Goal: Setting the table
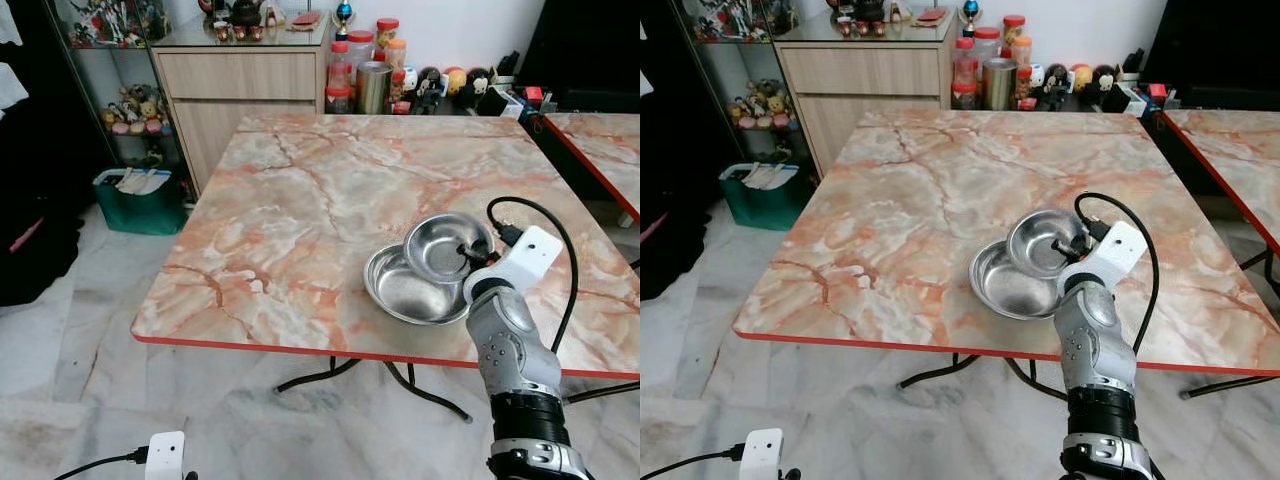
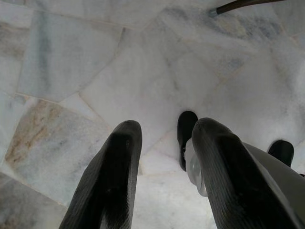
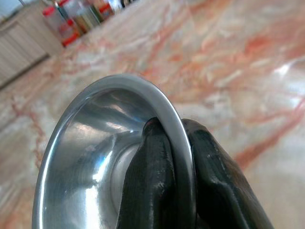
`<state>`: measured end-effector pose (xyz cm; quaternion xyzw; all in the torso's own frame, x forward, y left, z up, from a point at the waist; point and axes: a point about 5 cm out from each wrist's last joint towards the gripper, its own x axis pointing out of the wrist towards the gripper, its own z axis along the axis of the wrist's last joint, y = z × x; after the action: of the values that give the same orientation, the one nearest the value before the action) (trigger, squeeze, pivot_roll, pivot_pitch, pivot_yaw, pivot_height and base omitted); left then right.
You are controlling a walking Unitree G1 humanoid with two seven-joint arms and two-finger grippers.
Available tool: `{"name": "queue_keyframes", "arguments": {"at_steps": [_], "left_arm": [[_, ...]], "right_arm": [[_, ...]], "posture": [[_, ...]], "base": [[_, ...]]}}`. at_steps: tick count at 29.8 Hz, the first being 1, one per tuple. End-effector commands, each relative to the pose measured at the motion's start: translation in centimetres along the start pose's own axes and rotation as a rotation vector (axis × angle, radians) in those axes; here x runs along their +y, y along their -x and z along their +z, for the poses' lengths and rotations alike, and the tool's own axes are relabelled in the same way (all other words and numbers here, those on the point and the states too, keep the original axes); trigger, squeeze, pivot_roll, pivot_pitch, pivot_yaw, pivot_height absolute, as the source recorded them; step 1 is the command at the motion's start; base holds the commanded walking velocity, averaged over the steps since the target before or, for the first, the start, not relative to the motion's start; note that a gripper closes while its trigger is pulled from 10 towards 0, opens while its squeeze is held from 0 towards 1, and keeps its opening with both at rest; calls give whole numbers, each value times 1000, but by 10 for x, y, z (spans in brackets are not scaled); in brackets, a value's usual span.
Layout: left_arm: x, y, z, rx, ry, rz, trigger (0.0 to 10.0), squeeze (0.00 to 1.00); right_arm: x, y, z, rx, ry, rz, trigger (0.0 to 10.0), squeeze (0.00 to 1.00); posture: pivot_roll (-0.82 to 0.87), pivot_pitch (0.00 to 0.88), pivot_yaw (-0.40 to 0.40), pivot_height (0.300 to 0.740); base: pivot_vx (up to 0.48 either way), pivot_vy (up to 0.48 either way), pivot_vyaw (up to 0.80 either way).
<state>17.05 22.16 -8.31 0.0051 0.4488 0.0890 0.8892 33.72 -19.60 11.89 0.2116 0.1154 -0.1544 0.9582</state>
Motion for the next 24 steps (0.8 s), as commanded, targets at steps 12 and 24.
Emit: {"name": "queue_keyframes", "arguments": {"at_steps": [12, 24], "left_arm": [[1, 0, 0, -6, -7, -4, 10000, 0], [0, 0, 1, -3, -11, -3, 10000, 0]], "right_arm": [[-4, 2, -5, 67, -26, -27, 10000, 0], [-15, 1, -23, 172, -39, -34, 10000, 0]], "posture": [[11, 0, 2, 740], [14, 0, 1, 740]], "base": [[0, 0, 0], [0, 0, 0]]}}
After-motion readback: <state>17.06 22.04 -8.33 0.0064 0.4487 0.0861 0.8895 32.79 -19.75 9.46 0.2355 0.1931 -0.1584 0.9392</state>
